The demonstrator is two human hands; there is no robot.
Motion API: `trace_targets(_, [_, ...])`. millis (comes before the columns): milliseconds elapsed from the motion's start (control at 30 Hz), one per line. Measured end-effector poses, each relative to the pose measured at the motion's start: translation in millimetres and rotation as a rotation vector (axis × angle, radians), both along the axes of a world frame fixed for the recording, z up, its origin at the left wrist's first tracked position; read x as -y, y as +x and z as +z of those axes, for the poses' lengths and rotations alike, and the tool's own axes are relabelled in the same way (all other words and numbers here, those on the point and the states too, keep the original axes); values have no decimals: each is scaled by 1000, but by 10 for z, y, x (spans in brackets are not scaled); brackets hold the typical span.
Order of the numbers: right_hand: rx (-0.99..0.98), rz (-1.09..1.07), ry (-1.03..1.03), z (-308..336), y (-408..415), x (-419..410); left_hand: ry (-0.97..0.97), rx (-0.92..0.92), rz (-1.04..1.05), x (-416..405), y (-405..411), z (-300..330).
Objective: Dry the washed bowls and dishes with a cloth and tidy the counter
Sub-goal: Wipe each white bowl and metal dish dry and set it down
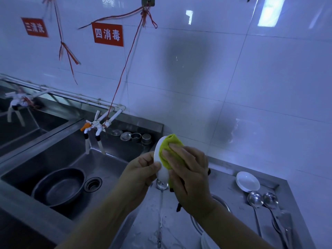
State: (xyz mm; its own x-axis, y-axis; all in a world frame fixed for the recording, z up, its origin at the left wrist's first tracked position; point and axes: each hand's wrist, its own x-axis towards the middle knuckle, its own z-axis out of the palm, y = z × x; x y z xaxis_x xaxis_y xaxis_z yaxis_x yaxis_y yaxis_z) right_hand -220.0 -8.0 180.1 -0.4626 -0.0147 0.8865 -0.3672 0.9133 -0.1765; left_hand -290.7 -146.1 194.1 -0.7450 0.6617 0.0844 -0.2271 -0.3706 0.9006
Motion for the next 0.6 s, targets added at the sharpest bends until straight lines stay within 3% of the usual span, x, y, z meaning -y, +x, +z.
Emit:
trace_targets(100, [3, -22, 181, 76, 25, -59, -20, -67, -27, -13, 35, 10])
trace_targets(167, [34, -30, 152, 187, -20, -116, -37, -121, -41, -22, 36, 22])
trace_targets(333, [278, 161, -595, 467, -117, -258, -74, -203, -49, 3, 16, 92])
trace_targets(400, [343, 203, -713, 480, -124, -315, -36, -178, -41, -5, 4, 91])
trace_targets(500, [284, 116, -612, 472, -120, -263, -9, -131, -35, -59, -2, 65])
trace_targets(600, [174, -24, -226, 404, -110, -116, -36, -123, -43, -117, -1, 76])
